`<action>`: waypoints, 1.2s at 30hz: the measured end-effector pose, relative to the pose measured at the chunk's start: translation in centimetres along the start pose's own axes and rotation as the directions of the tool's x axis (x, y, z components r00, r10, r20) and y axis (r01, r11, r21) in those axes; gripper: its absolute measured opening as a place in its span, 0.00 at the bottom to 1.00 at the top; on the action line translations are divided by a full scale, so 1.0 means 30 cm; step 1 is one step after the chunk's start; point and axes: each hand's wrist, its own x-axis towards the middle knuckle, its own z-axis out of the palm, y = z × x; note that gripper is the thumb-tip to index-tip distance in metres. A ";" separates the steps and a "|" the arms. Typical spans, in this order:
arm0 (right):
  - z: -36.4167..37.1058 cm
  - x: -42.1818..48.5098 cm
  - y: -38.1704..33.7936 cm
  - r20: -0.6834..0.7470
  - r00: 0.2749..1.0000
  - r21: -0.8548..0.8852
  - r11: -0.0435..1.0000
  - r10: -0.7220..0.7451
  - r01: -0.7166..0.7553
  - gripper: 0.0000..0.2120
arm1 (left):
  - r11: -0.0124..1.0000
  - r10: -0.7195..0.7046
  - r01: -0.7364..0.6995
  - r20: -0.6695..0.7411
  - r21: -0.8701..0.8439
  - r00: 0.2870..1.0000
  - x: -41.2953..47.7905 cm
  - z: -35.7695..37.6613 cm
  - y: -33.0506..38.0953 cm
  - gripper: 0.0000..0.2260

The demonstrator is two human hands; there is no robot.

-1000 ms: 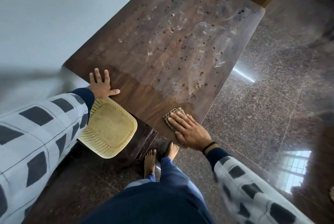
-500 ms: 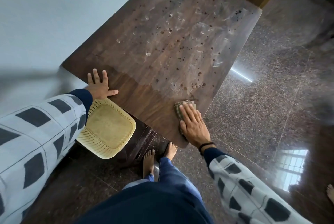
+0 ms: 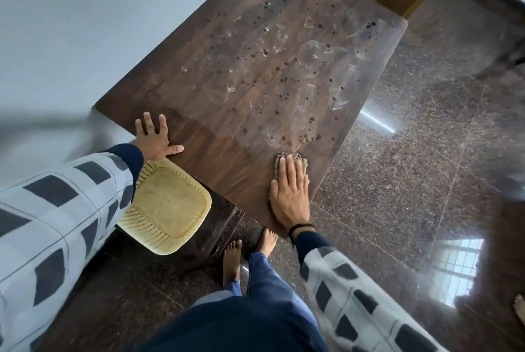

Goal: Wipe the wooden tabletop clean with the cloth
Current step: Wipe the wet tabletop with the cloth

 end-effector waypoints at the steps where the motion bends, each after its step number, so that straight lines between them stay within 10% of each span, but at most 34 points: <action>1: 0.029 -0.020 -0.037 0.012 0.996 -0.029 0.996 -0.083 0.084 0.29 | 1.000 -0.004 0.004 -0.002 0.011 1.000 0.004 0.001 -0.001 0.48; 5: 0.057 0.028 -0.069 0.122 0.889 -0.135 0.880 -0.441 0.456 0.28 | 1.000 -0.023 0.023 0.011 -0.011 1.000 0.009 -0.006 0.000 0.48; 11: 0.053 0.070 -0.118 -0.027 0.998 -0.021 0.999 -0.051 0.050 0.30 | 0.999 0.015 -0.015 -0.003 -0.041 1.000 -0.006 0.001 -0.008 0.48; 17: 0.032 0.103 -0.078 0.214 0.729 -0.137 0.719 -0.650 0.682 0.28 | 0.999 0.020 -0.020 -0.001 -0.039 1.000 -0.041 -0.017 0.012 0.47; 22: 0.024 0.133 -0.134 0.104 0.960 -0.085 0.959 -0.260 0.269 0.30 | 0.998 0.018 -0.017 0.008 -0.052 1.000 -0.070 -0.031 0.021 0.46; 27: 0.057 0.137 -0.155 0.190 0.754 -0.134 0.744 -0.629 0.655 0.27 | 1.000 -0.009 0.009 0.012 -0.025 1.000 -0.081 -0.044 0.033 0.45; 32: 0.023 0.263 -0.193 0.060 0.959 -0.060 0.958 -0.275 0.279 0.28 | 0.999 -0.024 0.025 0.026 -0.040 0.999 -0.078 -0.049 0.041 0.45; 36: 0.089 0.179 -0.227 0.143 0.792 -0.061 0.793 -0.594 0.606 0.27 | 0.999 -0.046 0.047 0.034 -0.017 0.998 -0.070 -0.049 0.050 0.45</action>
